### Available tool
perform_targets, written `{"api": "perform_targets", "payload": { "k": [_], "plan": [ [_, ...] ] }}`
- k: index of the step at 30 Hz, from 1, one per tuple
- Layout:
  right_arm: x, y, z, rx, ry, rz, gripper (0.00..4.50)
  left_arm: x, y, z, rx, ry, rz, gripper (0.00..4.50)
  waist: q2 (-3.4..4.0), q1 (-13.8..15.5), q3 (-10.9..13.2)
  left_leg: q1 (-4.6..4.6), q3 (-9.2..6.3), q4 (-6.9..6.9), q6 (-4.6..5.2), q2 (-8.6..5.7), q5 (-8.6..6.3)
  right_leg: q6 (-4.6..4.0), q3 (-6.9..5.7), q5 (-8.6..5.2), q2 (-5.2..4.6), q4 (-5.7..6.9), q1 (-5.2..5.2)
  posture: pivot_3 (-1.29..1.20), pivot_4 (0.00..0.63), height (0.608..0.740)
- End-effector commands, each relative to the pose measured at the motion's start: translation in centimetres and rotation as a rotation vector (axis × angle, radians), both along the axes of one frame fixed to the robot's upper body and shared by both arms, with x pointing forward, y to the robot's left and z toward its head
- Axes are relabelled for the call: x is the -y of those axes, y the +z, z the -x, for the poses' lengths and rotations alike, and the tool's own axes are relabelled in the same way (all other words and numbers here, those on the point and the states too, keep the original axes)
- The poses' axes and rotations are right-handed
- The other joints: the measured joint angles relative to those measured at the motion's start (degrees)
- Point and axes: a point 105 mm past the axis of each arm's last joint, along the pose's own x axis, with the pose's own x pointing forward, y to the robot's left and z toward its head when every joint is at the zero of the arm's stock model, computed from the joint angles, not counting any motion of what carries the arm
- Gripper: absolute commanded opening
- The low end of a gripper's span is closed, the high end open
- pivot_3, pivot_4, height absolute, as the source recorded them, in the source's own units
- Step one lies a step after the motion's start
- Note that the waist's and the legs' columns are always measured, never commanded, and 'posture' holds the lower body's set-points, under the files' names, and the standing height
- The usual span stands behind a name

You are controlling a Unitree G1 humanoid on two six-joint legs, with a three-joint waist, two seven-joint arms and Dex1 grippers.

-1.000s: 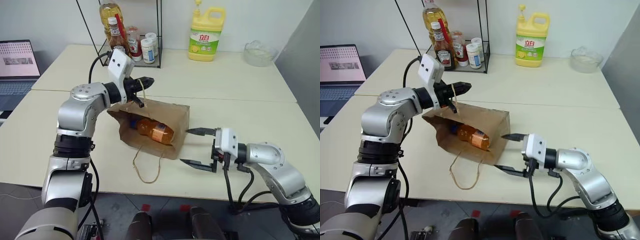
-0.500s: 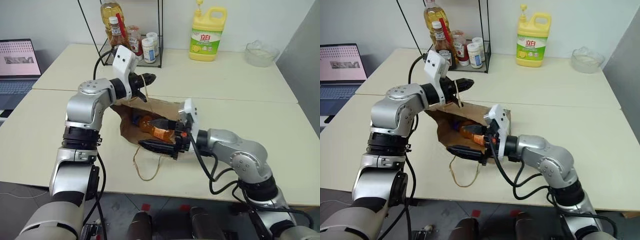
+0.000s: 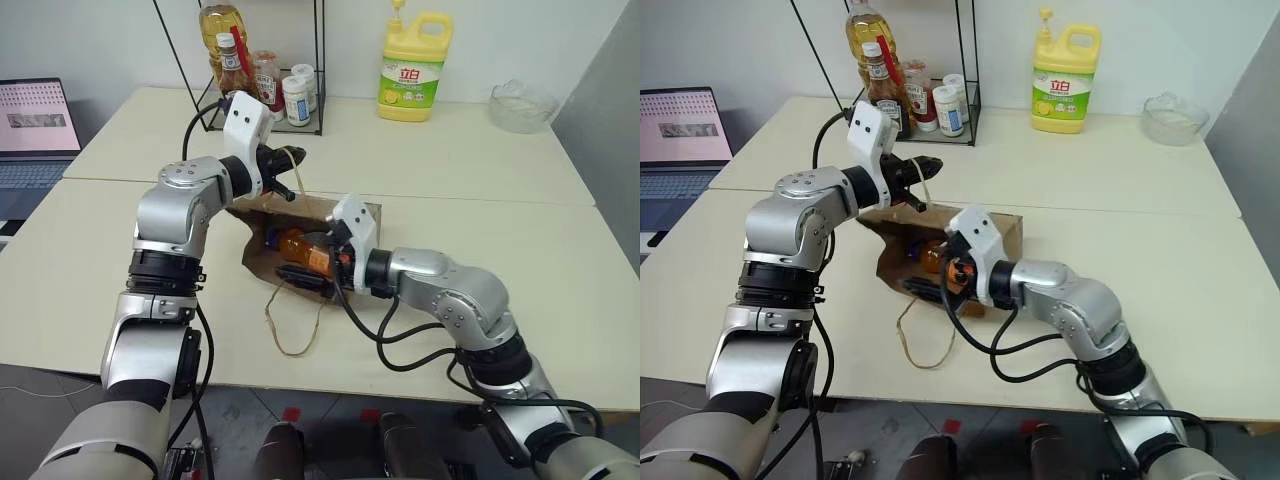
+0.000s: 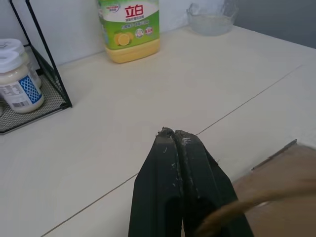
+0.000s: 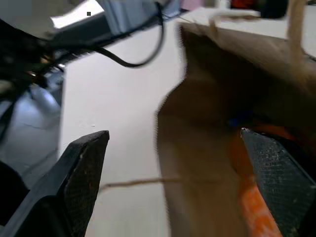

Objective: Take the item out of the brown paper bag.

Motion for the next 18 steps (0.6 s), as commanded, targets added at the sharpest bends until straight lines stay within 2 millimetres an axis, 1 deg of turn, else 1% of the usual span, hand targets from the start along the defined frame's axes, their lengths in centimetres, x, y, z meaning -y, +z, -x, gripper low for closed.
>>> {"api": "perform_targets", "payload": {
  "k": [1, 5, 7, 8, 11, 14, 18],
  "plan": [
    [2.5, 1.0, -0.9, 0.171, -0.107, 0.136, 4.50, 0.1, 2.8, 0.4, 0.098, 0.013, -0.016, 0.05, 0.00, 0.07, 0.00, 0.00, 0.00, 0.00, 0.00, -0.01, 0.00, 0.00, 0.00, 0.00, 0.00, -0.01, 0.00, 0.00, 0.150, 0.740],
    [5.5, 1.3, -2.3, 0.282, -0.185, 0.270, 4.50, 0.1, 3.0, 0.4, 0.100, 0.016, -0.018, 0.05, 0.00, 0.11, 0.00, 0.00, 0.02, 0.00, 0.05, -0.01, -0.03, 0.00, 0.01, 0.00, -0.01, -0.06, 0.01, 0.00, 0.150, 0.740],
    [6.6, 1.5, -2.8, 0.323, -0.197, 0.317, 4.50, 0.3, 3.0, 0.5, 0.099, 0.009, -0.017, 0.05, 0.00, 0.12, 0.00, 0.00, 0.04, 0.00, 0.05, -0.01, -0.03, 0.01, 0.02, 0.00, -0.01, -0.06, 0.01, 0.00, 0.150, 0.740],
    [6.8, 1.6, -2.9, 0.342, -0.191, 0.334, 4.50, 0.4, 3.0, 0.5, 0.099, 0.004, -0.017, 0.05, 0.00, 0.12, 0.00, 0.00, 0.04, 0.00, 0.05, -0.01, -0.03, 0.01, 0.02, 0.00, -0.01, -0.07, 0.02, 0.00, 0.150, 0.740],
    [6.6, 1.8, -2.7, 0.364, -0.161, 0.350, 4.50, 0.8, 3.1, 0.6, 0.098, -0.008, -0.013, 0.05, -0.01, 0.12, 0.00, 0.00, 0.04, 0.00, 0.07, -0.01, -0.04, 0.01, 0.01, 0.00, 0.00, -0.08, 0.02, 0.00, 0.150, 0.740],
    [5.4, 2.0, -2.0, 0.370, -0.120, 0.337, 4.50, 1.1, 3.3, 0.6, 0.102, -0.015, -0.009, 0.05, -0.01, 0.10, 0.00, -0.01, 0.04, -0.01, 0.04, -0.01, -0.02, 0.01, 0.01, 0.00, 0.00, -0.08, 0.01, 0.00, 0.150, 0.740],
    [3.6, 3.3, -1.0, 0.365, -0.059, 0.279, 4.50, 1.2, 3.4, 0.6, 0.106, -0.021, -0.012, 0.05, 0.00, -0.04, 0.00, -0.01, 0.03, -0.01, 0.01, -0.01, 0.00, 0.00, 0.02, 0.00, 0.00, -0.07, 0.00, 0.00, 0.150, 0.740]
  ]
}}
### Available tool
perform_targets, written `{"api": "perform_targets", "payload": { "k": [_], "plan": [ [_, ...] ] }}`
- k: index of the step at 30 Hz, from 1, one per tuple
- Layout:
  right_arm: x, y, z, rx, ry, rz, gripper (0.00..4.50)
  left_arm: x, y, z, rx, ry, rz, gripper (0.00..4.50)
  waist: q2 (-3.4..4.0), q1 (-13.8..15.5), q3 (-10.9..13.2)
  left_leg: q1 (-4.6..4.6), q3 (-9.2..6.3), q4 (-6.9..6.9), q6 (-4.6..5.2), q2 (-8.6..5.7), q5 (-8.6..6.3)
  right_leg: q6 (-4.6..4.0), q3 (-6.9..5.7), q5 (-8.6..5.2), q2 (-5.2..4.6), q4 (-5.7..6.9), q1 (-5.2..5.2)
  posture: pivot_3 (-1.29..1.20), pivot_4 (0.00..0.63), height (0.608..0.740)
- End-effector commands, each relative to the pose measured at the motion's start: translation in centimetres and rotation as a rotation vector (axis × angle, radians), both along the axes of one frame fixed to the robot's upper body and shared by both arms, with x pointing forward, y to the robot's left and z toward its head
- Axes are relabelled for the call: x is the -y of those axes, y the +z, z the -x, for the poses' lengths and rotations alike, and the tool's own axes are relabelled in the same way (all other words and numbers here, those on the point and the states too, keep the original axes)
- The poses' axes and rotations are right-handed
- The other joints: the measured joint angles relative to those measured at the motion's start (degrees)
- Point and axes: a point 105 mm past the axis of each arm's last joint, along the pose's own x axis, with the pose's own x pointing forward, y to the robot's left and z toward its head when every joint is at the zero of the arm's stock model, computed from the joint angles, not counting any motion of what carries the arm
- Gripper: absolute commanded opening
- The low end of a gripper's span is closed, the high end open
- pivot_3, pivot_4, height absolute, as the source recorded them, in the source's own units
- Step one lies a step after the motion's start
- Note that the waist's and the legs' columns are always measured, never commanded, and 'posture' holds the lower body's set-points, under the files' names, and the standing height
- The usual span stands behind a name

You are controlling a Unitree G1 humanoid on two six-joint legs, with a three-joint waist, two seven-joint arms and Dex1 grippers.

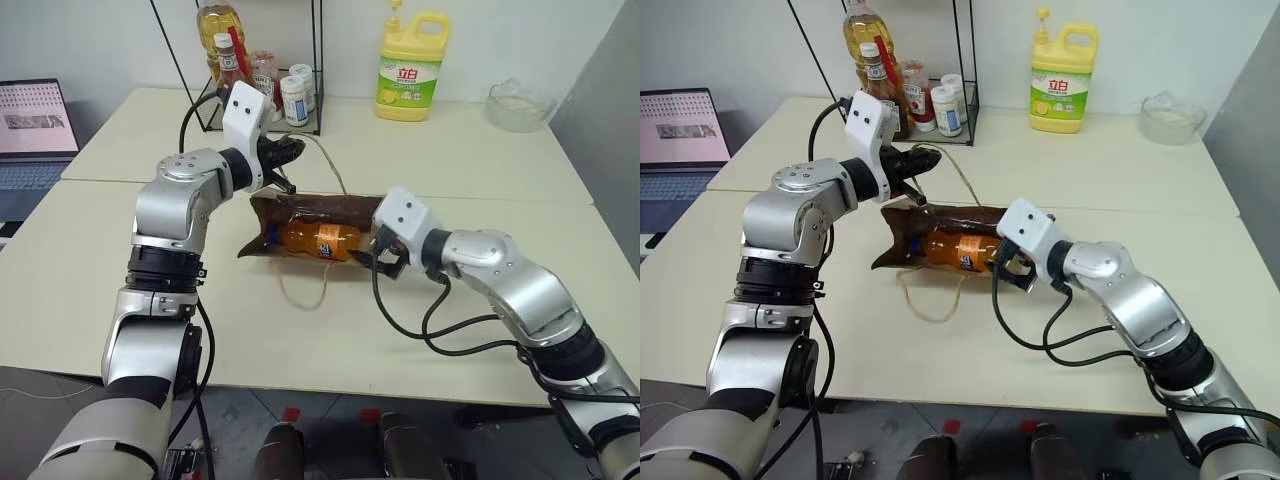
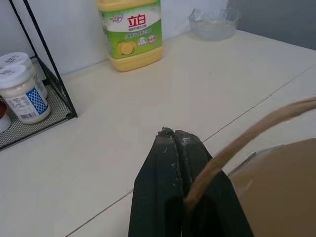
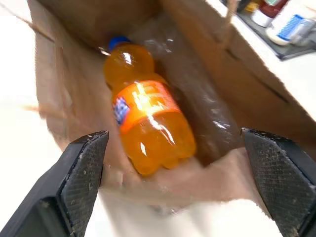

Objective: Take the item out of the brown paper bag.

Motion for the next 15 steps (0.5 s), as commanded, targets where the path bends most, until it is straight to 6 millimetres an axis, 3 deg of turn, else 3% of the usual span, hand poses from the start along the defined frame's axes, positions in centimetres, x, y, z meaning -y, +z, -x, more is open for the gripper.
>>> {"api": "perform_targets", "payload": {
  "k": [1, 11, 15],
  "plan": [
    [-1.5, 2.8, 1.3, 0.050, 0.082, -0.046, 4.50, 0.7, 2.4, 0.6, 0.082, -0.027, -0.009, 0.05, 0.00, 0.01, 0.00, 0.00, -0.01, 0.00, -0.01, 0.00, 0.00, 0.00, -0.01, 0.00, 0.00, 0.00, 0.00, 0.00, 0.150, 0.740],
    [-5.2, 3.8, 1.4, 0.125, 0.210, 0.035, 4.50, 1.3, 2.1, 0.8, 0.087, -0.044, -0.014, 0.05, 0.00, -0.04, 0.00, 0.01, -0.02, -0.03, 0.00, 0.00, 0.00, 0.00, -0.02, 0.00, 0.00, -0.02, -0.01, 0.00, 0.150, 0.740],
    [-6.9, 4.5, 3.0, 0.034, 0.290, -0.054, 4.50, 1.0, 1.9, 0.9, 0.085, -0.039, -0.019, 0.05, 0.00, -0.04, 0.00, 0.00, -0.02, -0.04, -0.03, 0.00, 0.01, 0.00, -0.02, 0.00, 0.00, -0.02, -0.02, 0.00, 0.150, 0.740]
  ]
}}
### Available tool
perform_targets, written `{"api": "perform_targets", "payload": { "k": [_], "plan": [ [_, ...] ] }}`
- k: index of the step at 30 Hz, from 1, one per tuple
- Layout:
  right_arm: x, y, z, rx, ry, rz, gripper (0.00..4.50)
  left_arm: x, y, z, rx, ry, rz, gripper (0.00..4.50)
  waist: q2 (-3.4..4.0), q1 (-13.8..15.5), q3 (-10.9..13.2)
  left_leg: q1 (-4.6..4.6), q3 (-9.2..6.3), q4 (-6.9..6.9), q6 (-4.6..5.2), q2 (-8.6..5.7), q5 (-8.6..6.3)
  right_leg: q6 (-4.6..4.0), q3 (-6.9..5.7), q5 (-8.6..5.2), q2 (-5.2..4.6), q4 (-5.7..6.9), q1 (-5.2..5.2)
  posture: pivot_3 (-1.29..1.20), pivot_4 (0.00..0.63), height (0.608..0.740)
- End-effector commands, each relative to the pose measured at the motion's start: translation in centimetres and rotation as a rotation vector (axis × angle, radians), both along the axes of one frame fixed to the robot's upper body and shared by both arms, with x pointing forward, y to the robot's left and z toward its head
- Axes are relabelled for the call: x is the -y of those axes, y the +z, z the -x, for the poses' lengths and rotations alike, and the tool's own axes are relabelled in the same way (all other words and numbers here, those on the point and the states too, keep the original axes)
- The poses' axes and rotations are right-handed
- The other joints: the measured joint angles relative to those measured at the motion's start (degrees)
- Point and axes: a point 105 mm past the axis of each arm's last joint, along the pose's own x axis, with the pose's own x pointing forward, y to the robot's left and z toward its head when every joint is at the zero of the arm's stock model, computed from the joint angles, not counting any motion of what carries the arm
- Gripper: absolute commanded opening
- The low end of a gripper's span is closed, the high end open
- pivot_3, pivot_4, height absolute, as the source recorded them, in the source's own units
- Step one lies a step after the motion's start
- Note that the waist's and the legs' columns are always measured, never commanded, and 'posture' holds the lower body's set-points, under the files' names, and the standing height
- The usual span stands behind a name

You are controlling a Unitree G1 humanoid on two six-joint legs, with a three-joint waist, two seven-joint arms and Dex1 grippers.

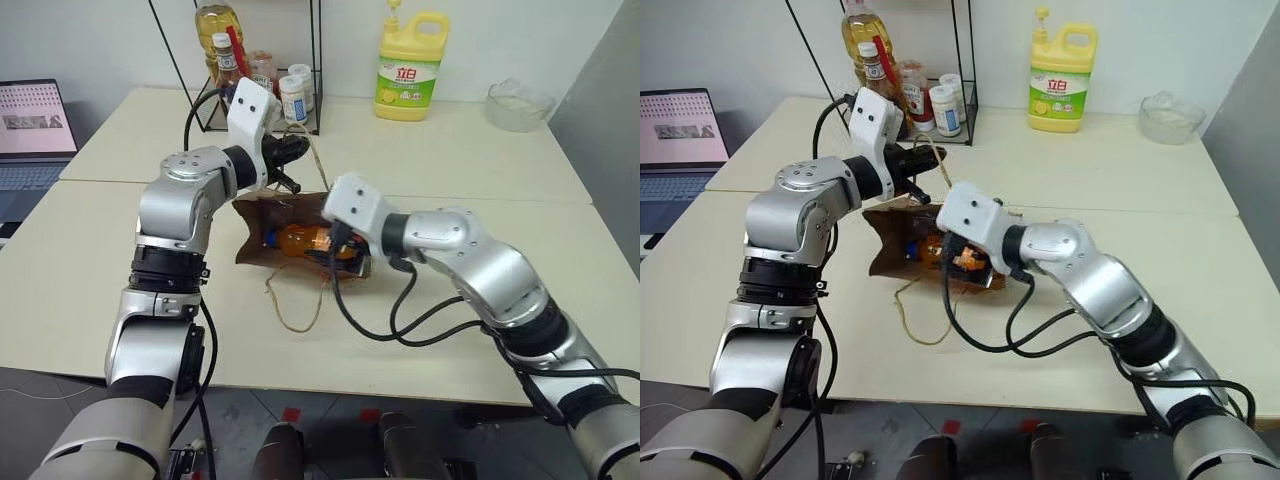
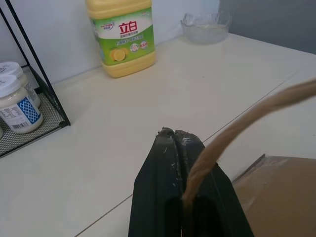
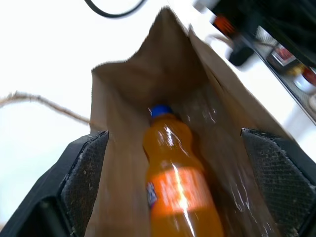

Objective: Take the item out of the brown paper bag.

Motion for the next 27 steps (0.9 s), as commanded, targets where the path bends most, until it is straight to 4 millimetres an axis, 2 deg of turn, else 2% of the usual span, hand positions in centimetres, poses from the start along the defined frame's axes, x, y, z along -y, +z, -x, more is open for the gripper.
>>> {"api": "perform_targets", "payload": {
  "k": [1, 4, 7, 10, 14, 19, 27],
  "plan": [
    [-1.0, 1.6, 1.6, -0.034, 0.078, -0.060, 4.50, 0.2, 1.6, 0.6, 0.066, -0.015, -0.009, 0.05, 0.00, 0.03, 0.00, 0.00, -0.01, -0.01, 0.00, 0.00, 0.00, 0.00, -0.01, 0.00, 0.00, 0.00, 0.00, 0.00, 0.150, 0.740],
    [-1.4, 0.4, 1.2, -0.060, 0.067, -0.042, 4.50, 0.2, 1.6, 0.6, 0.066, -0.012, -0.007, 0.05, 0.00, 0.05, 0.00, 0.00, -0.03, -0.02, 0.00, -0.01, 0.00, 0.00, -0.01, 0.00, -0.01, 0.00, 0.01, 0.00, 0.150, 0.740],
    [-1.3, -1.1, -0.7, -0.020, -0.013, 0.000, 4.50, 0.5, 1.6, 0.7, 0.067, -0.015, -0.004, 0.05, 0.00, 0.03, 0.00, 0.01, -0.02, -0.02, 0.02, 0.00, -0.01, 0.00, -0.02, 0.00, 0.00, 0.00, 0.02, 0.00, 0.150, 0.740],
    [-1.2, -1.3, -2.4, 0.026, -0.076, 0.011, 4.50, 0.6, 1.6, 0.7, 0.067, -0.017, -0.004, 0.05, 0.00, 0.02, 0.00, 0.01, -0.01, -0.01, 0.01, 0.00, 0.00, 0.00, -0.01, 0.00, 0.00, 0.00, -0.01, 0.00, 0.150, 0.740],
    [-0.3, -2.7, -3.8, 0.112, -0.124, 0.100, 4.50, 0.6, 1.5, 0.8, 0.068, -0.016, -0.003, 0.05, 0.00, 0.01, 0.00, 0.01, -0.01, -0.03, -0.01, 0.00, 0.01, 0.00, -0.01, 0.00, -0.01, 0.00, -0.02, 0.00, 0.150, 0.740],
    [0.3, -4.7, -4.0, 0.253, -0.073, 0.300, 4.50, 0.6, 1.4, 0.9, 0.068, -0.019, -0.001, 0.05, 0.00, 0.01, 0.00, 0.00, 0.01, -0.05, -0.01, -0.01, 0.01, 0.00, -0.01, 0.00, -0.01, -0.03, -0.02, 0.00, 0.150, 0.740],
    [1.9, -7.0, -5.3, 0.331, -0.047, 0.511, 4.50, 0.8, 1.7, 0.8, 0.074, -0.019, 0.002, 0.05, 0.00, 0.08, 0.00, 0.02, 0.00, -0.03, -0.05, -0.01, 0.03, 0.00, -0.02, 0.00, -0.02, -0.04, 0.03, 0.00, 0.150, 0.740]
  ]
}}
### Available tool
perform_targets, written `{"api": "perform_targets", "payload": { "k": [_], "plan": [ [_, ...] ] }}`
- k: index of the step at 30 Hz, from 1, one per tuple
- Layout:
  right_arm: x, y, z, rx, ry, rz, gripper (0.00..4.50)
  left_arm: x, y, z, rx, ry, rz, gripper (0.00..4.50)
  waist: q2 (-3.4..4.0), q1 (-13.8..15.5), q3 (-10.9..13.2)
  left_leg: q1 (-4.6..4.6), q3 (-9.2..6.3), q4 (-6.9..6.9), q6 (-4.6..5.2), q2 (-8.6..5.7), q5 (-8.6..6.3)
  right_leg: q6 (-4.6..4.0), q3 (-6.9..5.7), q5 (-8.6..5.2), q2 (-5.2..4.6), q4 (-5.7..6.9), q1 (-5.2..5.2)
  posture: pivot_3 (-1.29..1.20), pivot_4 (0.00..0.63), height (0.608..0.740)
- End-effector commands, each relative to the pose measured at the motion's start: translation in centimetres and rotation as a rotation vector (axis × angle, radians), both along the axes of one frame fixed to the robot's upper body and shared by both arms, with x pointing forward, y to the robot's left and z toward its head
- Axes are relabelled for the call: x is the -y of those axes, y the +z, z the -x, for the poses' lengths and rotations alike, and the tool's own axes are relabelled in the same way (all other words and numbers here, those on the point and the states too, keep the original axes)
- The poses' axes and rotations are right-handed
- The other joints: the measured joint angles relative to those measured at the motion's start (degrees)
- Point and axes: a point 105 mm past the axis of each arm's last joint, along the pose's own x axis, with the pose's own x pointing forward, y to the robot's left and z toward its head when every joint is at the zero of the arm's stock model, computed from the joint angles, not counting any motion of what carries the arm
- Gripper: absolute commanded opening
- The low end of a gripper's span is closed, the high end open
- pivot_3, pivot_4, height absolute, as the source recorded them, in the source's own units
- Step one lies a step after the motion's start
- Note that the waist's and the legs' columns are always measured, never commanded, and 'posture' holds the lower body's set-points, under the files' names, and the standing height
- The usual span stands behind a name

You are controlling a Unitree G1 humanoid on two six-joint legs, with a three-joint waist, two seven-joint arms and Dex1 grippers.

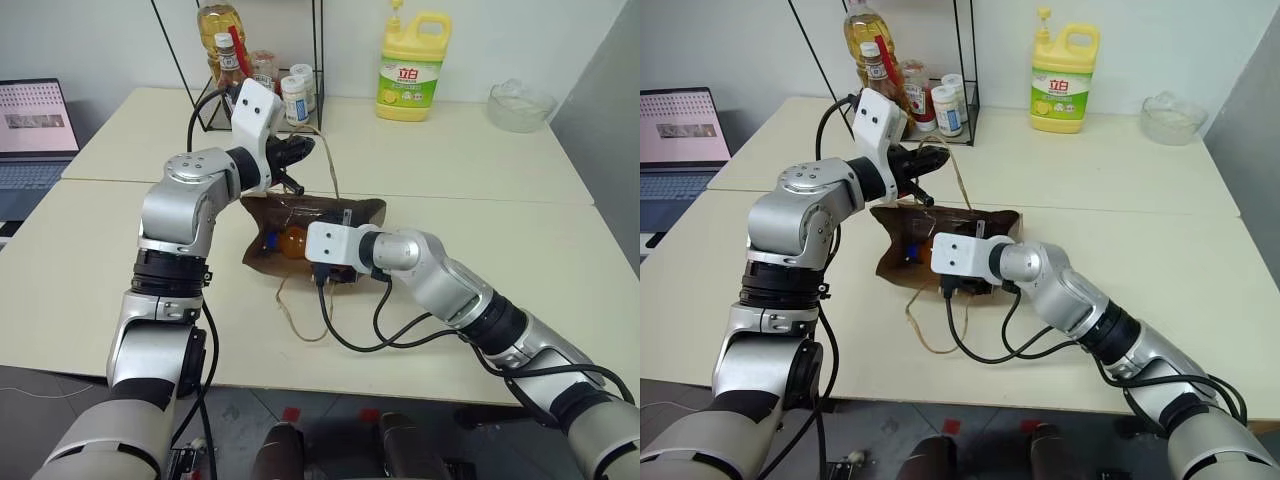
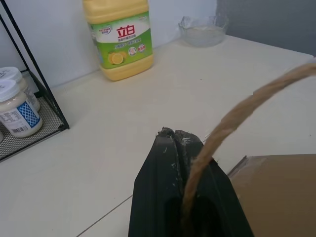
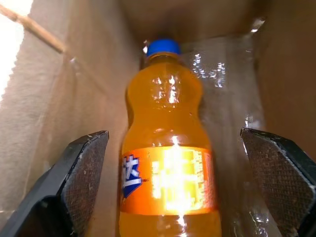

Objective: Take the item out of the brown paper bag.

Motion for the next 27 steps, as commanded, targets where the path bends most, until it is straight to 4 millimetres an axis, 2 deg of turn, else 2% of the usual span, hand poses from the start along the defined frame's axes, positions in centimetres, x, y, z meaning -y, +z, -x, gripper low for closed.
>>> {"api": "perform_targets", "payload": {
  "k": [1, 11, 14, 16, 18, 21, 24, 27],
  "plan": [
    [1.2, -0.4, -1.0, 0.046, -0.018, 0.089, 4.50, 0.3, 1.6, 0.4, 0.058, -0.009, 0.004, 0.05, 0.00, 0.07, 0.00, 0.00, 0.00, 0.00, -0.01, 0.00, 0.00, 0.00, 0.00, 0.00, 0.00, 0.00, 0.00, 0.00, 0.150, 0.740],
    [2.2, -2.3, -1.7, 0.046, 0.011, 0.234, 4.50, 0.3, 1.7, 0.4, 0.062, -0.004, -0.001, 0.05, 0.00, 0.02, 0.00, 0.02, 0.00, 0.00, -0.02, 0.00, 0.01, 0.00, 0.00, 0.00, -0.01, 0.00, 0.01, 0.00, 0.150, 0.740],
    [2.3, -2.1, -1.7, 0.044, 0.016, 0.235, 3.94, 0.2, 1.7, 0.4, 0.064, -0.001, -0.002, 0.00, 0.00, 0.03, 0.00, 0.02, 0.00, 0.00, -0.02, 0.00, 0.01, 0.00, -0.01, 0.00, -0.01, 0.00, 0.03, 0.00, 0.150, 0.740],
    [2.3, -1.9, -1.8, 0.057, 0.020, 0.236, 3.30, 0.2, 1.7, 0.4, 0.064, -0.001, -0.002, 0.00, 0.00, 0.05, 0.00, 0.02, 0.00, 0.00, -0.03, 0.00, 0.02, 0.00, -0.01, 0.00, -0.02, -0.01, 0.03, 0.00, 0.150, 0.740],
    [2.3, -1.7, -1.9, 0.071, 0.022, 0.237, 3.20, 0.2, 1.7, 0.4, 0.064, -0.001, -0.002, 0.00, 0.00, 0.06, 0.00, 0.02, 0.00, 0.00, -0.03, 0.00, 0.02, 0.00, -0.01, 0.00, -0.02, 0.00, 0.03, 0.00, 0.150, 0.740],
    [2.0, -0.5, -2.0, 0.108, 0.023, 0.188, 3.20, 0.2, 1.6, 0.4, 0.064, 0.001, -0.006, 0.00, 0.00, 0.05, 0.00, 0.02, 0.00, 0.00, -0.03, 0.00, 0.02, 0.00, -0.02, 0.00, -0.02, 0.00, 0.03, 0.00, 0.150, 0.740],
    [1.2, 1.9, -1.3, 0.148, 0.070, 0.066, 3.20, 0.0, 1.4, 0.3, 0.067, 0.005, -0.022, 0.00, 0.00, 0.06, 0.00, 0.00, -0.01, 0.00, -0.03, 0.00, 0.02, 0.00, -0.02, 0.00, -0.02, -0.01, 0.02, 0.00, 0.150, 0.740],
    [1.2, 4.6, -0.3, 0.158, 0.103, -0.081, 3.20, -0.4, 0.6, 0.1, 0.070, 0.021, -0.059, 0.00, 0.01, 0.05, 0.01, -0.03, 0.00, -0.03, -0.04, 0.00, 0.02, 0.00, -0.02, 0.00, -0.02, -0.04, -0.02, 0.00, 0.150, 0.740]
  ]
}}
